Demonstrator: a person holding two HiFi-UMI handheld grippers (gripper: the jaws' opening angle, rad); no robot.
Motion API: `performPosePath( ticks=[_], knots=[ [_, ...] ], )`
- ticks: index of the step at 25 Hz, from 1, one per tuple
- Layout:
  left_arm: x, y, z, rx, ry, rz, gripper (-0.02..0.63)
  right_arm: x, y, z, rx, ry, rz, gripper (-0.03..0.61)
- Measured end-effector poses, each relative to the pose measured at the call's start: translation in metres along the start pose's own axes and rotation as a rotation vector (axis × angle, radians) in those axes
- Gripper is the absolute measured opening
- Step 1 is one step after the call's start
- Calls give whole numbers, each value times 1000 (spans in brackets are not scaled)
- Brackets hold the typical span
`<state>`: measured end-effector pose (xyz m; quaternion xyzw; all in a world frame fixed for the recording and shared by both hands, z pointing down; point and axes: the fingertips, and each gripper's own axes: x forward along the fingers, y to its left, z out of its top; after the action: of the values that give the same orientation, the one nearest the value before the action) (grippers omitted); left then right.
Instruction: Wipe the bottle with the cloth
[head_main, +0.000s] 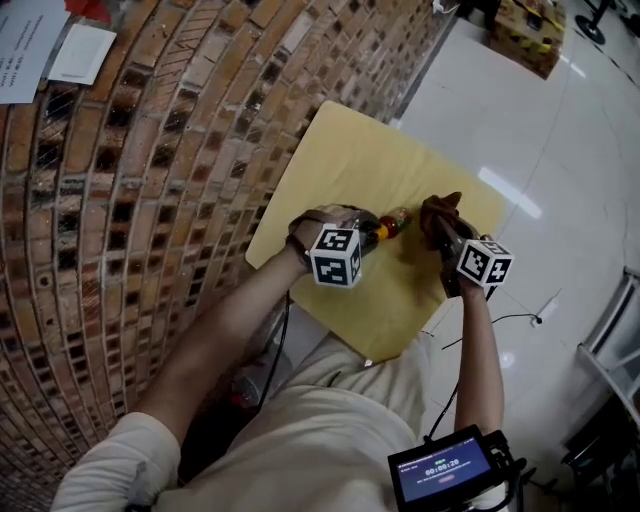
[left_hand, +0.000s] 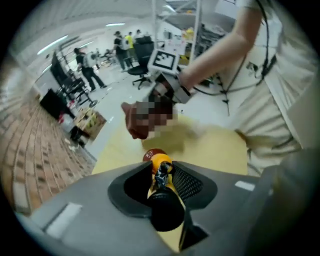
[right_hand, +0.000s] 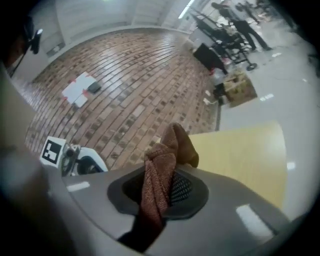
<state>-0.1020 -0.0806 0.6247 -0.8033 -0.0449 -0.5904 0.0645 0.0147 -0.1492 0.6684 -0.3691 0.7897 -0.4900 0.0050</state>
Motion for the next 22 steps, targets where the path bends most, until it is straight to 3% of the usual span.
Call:
performPosePath(
  ticks=[3,5,8,10,13,17,20,22],
  knots=[
    [5,-13,-7,258,82,26,138,13,53,12,-250,116,163,63],
    [7,-21,-9,381,131,46,138,26,88,9,-342,206,262,63],
    [11,-26,-5,446,166,69,138,45,117,-15,-398,393,361,63],
    [11,-22,-4,458,182,80,138,61,116,-36,-427,526,367,63],
    [10,-21,-7,479,207,94,138,85,90,-52,-438,605,284,63],
    [12,-23,-11,490,213,119,138,95,26,-62,-491,673,63,63],
    [10,-21,-19,522,240,134,137,89,-19,-76,-650,772,-76,63],
    [8,-21,-22,588,261,142,137,77,-37,-78,-721,837,-122,63]
  ],
)
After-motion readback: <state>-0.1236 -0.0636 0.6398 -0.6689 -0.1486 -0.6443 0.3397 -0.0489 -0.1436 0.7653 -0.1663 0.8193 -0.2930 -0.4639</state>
